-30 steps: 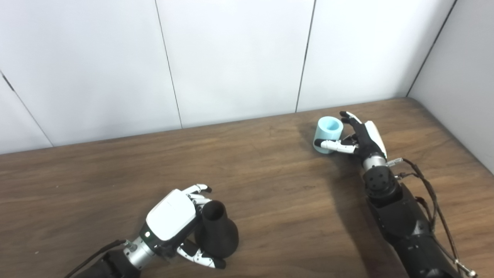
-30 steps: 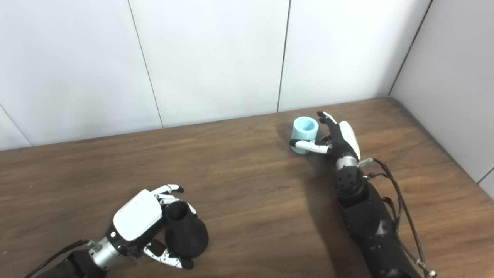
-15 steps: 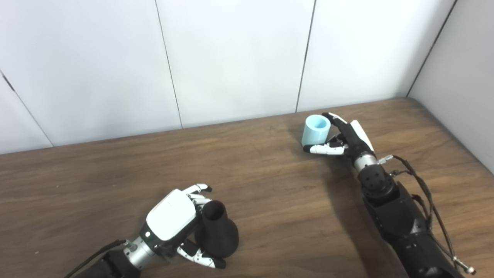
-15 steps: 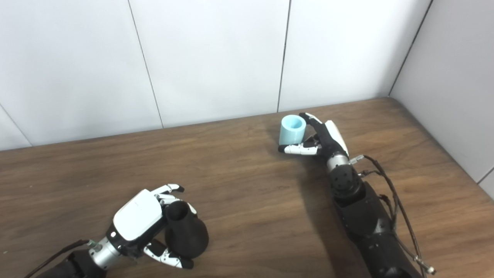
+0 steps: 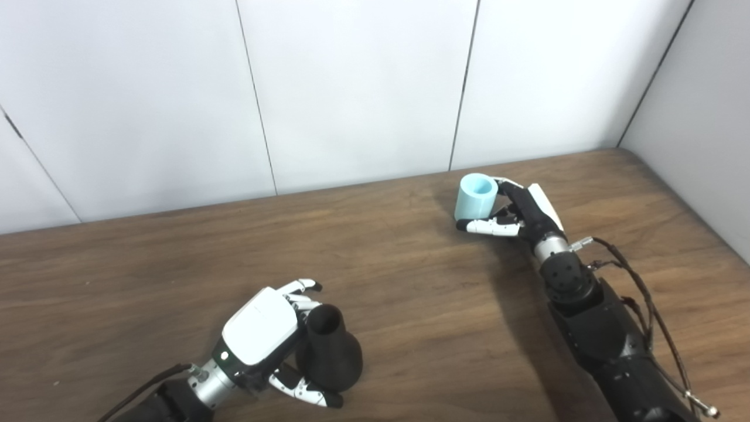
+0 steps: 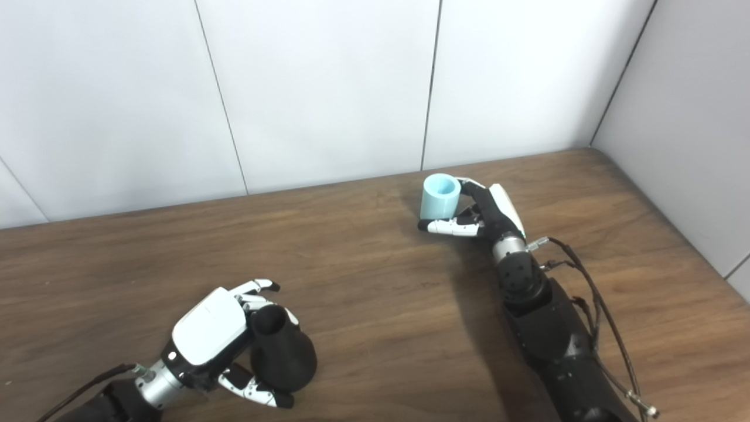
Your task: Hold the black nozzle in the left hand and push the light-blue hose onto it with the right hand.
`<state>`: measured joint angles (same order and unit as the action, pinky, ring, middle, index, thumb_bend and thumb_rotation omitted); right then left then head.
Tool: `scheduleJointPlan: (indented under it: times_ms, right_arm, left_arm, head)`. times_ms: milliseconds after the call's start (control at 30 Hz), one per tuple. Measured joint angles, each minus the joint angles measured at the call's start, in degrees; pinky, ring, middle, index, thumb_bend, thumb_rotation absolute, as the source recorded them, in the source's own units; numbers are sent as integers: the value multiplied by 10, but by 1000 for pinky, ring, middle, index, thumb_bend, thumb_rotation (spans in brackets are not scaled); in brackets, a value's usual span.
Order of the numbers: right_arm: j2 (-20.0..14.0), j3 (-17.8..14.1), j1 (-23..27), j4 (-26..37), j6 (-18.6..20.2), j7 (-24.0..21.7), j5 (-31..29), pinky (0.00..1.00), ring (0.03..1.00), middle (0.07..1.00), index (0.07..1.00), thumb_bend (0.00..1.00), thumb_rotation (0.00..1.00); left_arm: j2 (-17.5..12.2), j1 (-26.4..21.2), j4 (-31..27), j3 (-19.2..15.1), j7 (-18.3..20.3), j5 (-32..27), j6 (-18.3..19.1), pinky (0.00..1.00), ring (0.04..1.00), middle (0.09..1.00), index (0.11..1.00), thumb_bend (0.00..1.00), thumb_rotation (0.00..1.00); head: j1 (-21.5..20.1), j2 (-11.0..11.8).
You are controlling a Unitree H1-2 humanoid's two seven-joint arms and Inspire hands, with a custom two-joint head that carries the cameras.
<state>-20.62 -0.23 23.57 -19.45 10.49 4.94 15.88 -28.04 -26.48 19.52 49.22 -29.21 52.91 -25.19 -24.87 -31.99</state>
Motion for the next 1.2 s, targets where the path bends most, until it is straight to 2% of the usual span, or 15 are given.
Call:
scheduleJointPlan:
  times_ms: [200,300,433,600,767,967,1200]
  right_arm:
    - [3,9,0,-2,-2,21,19,678,762,763,766,1000,362]
    - [4,27,0,-4,-1,49,57,708,771,750,764,1000,374]
    - [7,44,-1,-4,6,79,104,738,795,788,780,1000,369]
    - [16,48,-3,-4,20,102,136,795,851,849,811,1000,375]
    - [21,48,-4,-3,26,113,150,808,872,876,829,1000,423]
    - [21,46,-4,-4,25,113,149,798,878,891,858,1000,412]
    - [20,45,-4,-4,26,111,148,790,855,840,808,1000,470]
  left_arm:
    - [0,0,0,0,0,0,0,766,502,436,517,517,0]
    - [0,0,0,0,0,0,0,753,497,430,518,517,0]
    - [1,-1,0,0,0,1,0,742,493,426,519,516,0]
    - [1,-1,0,0,0,1,0,731,495,426,521,517,0]
    - [1,-1,0,0,1,1,0,724,501,429,522,517,0]
    - [1,-1,0,0,1,1,0,724,499,426,523,517,0]
    - [1,-1,0,0,1,1,0,734,501,427,522,517,0]
  head:
    - [-4,0]
    - [-6,-1]
    - [-7,-1]
    - [-9,-1]
    - [-10,-1]
    - [-11,-1]
    - [-11,-1]
